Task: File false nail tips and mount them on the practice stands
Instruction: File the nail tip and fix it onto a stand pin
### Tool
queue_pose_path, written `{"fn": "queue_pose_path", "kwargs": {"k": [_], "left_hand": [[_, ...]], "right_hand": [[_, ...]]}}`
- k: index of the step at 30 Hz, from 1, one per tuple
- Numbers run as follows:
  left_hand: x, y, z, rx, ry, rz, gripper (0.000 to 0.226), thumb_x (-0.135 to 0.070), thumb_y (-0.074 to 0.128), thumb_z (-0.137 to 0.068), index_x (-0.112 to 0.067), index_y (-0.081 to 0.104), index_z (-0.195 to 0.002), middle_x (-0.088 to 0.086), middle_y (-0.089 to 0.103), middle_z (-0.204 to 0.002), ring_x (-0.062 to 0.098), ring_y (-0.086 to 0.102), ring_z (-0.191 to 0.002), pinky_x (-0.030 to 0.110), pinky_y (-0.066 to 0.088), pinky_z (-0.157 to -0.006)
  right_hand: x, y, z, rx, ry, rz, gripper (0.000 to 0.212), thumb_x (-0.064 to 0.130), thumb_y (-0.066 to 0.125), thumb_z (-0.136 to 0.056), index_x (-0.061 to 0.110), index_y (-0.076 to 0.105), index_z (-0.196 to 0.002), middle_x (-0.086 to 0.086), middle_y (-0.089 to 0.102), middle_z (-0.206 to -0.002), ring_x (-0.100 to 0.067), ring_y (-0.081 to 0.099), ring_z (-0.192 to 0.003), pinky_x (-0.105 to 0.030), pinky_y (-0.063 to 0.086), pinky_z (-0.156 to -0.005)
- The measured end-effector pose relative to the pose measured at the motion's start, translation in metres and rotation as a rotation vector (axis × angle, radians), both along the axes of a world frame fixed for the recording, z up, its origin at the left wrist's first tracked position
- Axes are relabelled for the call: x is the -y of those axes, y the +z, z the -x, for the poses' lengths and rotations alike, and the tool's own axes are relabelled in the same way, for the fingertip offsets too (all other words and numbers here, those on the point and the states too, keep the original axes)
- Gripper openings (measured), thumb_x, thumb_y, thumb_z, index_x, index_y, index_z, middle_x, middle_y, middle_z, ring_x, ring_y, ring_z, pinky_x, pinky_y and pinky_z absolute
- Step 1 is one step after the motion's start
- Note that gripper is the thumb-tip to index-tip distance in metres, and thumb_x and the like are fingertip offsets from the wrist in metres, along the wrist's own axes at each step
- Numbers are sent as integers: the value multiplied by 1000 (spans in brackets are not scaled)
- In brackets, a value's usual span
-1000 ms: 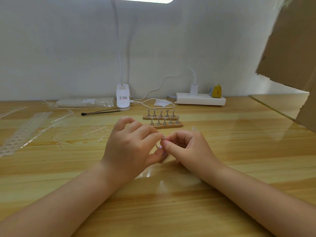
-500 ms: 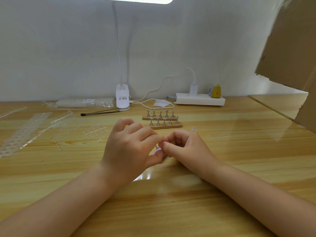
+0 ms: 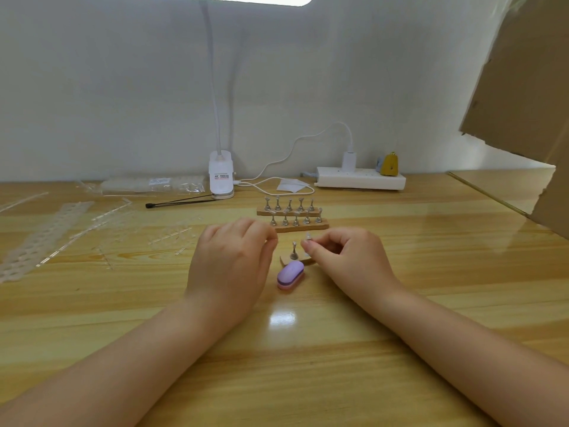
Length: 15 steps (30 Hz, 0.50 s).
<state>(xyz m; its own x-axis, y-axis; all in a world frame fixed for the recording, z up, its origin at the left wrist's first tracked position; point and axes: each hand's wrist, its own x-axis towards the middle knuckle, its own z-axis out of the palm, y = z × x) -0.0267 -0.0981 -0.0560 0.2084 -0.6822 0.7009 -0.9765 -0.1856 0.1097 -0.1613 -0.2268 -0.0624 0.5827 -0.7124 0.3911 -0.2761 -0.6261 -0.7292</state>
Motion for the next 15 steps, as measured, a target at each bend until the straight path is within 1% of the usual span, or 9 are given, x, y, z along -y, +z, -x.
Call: {"fn": "queue_pose_path", "kwargs": {"k": [3, 5, 6, 8, 10, 11, 13, 15], "left_hand": [[3, -3, -1, -21, 44, -3, 10, -15, 56, -87, -12, 66, -85, 2, 67, -86, 28, 62, -72, 35, 38, -68], [5, -5, -2, -60, 89, -44, 6, -10, 61, -88, -12, 67, -91, 4, 66, -94, 30, 61, -77, 35, 37, -71], [5, -6, -3, -86, 123, -78, 10, -11, 62, -88, -12, 66, -97, 5, 65, -100, 29, 61, -82, 36, 37, -74], [5, -8, -7, -109, 224, -168, 22, -21, 54, -93, -17, 59, -114, 2, 57, -115, 25, 56, -96, 35, 36, -82], [6, -7, -16, -48, 383, -271, 33, -36, 43, -96, -22, 50, -124, 0, 49, -121, 21, 51, -105, 32, 35, -88], [5, -6, -21, -3, 465, -330, 37, -42, 39, -96, -22, 48, -125, 0, 48, -122, 21, 50, -107, 33, 35, -89], [4, -4, -29, 58, 579, -432, 43, -51, 34, -95, -21, 51, -120, 1, 49, -119, 22, 49, -108, 33, 36, -89], [3, -4, -35, 73, 610, -510, 48, -56, 29, -94, -22, 57, -112, 2, 53, -116, 23, 49, -108, 34, 37, -89]], "right_hand": [[1, 0, -3, -141, -69, 89, 21, 43, 66, -86, 27, 75, -76, 9, 67, -68, -8, 58, -72, -29, 43, -63], [2, 0, -4, -219, -86, 119, 23, 46, 63, -88, 29, 76, -81, 10, 70, -75, -9, 59, -79, -28, 43, -63], [3, 1, -4, -252, -90, 133, 23, 47, 62, -88, 30, 77, -84, 10, 70, -78, -9, 59, -80, -27, 42, -63], [3, 1, -5, -284, -92, 147, 23, 48, 62, -88, 31, 77, -89, 10, 71, -80, -9, 59, -79, -25, 41, -61], [2, 1, -4, -291, -90, 156, 22, 48, 62, -88, 33, 76, -92, 11, 71, -81, -9, 60, -80, -24, 40, -60], [2, 1, -4, -294, -91, 162, 22, 48, 62, -88, 33, 76, -94, 11, 71, -82, -9, 60, -80, -24, 40, -60], [2, 1, -3, -295, -98, 175, 22, 47, 62, -89, 33, 76, -96, 11, 72, -83, -9, 60, -81, -24, 41, -60], [2, 0, -3, -288, -102, 181, 22, 47, 62, -89, 32, 76, -97, 12, 71, -82, -9, 60, -80, -24, 41, -60]]}}
